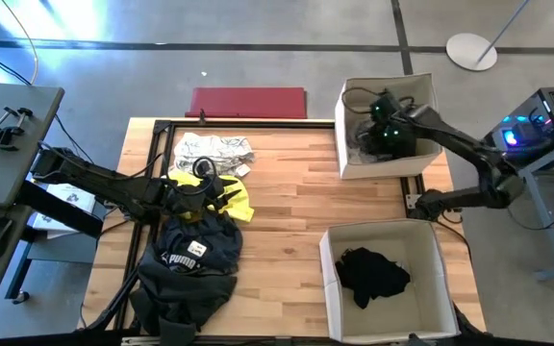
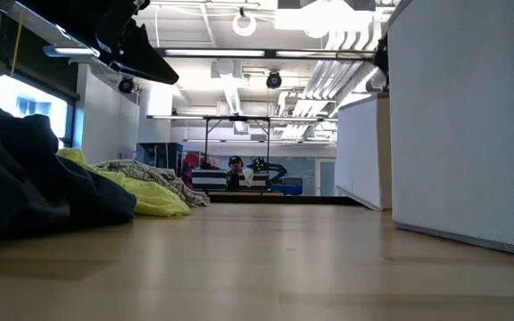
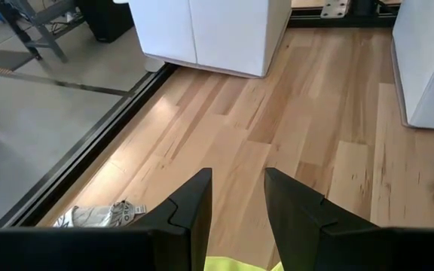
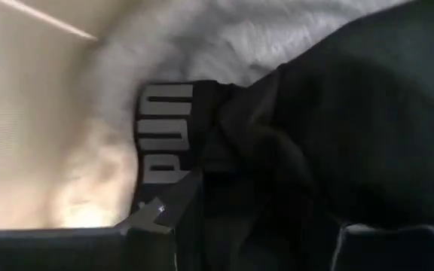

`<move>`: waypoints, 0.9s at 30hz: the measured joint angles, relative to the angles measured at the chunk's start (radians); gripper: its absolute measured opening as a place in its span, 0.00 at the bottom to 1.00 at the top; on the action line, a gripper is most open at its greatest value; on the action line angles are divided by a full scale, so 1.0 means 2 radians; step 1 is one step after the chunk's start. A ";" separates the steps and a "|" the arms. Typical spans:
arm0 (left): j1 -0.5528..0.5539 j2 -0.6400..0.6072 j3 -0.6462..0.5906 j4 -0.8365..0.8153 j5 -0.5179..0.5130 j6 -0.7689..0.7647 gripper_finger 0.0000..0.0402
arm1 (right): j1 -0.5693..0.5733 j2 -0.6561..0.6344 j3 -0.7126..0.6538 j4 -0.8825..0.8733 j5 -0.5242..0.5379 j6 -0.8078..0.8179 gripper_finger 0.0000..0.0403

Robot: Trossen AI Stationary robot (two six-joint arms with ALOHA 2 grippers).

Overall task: Sort clothes
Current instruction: Put the black underwear in the top white bin, then put the black underwear in the bottom white bin

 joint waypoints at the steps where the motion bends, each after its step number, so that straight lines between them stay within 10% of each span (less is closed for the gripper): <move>1: 0.000 0.000 0.000 0.000 0.000 0.000 0.28 | -0.001 0.008 -0.003 -0.001 0.014 0.001 0.39; 27: 0.000 0.000 0.000 -0.002 0.000 -0.001 0.28 | 0.066 -0.074 0.116 -0.127 0.147 0.043 0.39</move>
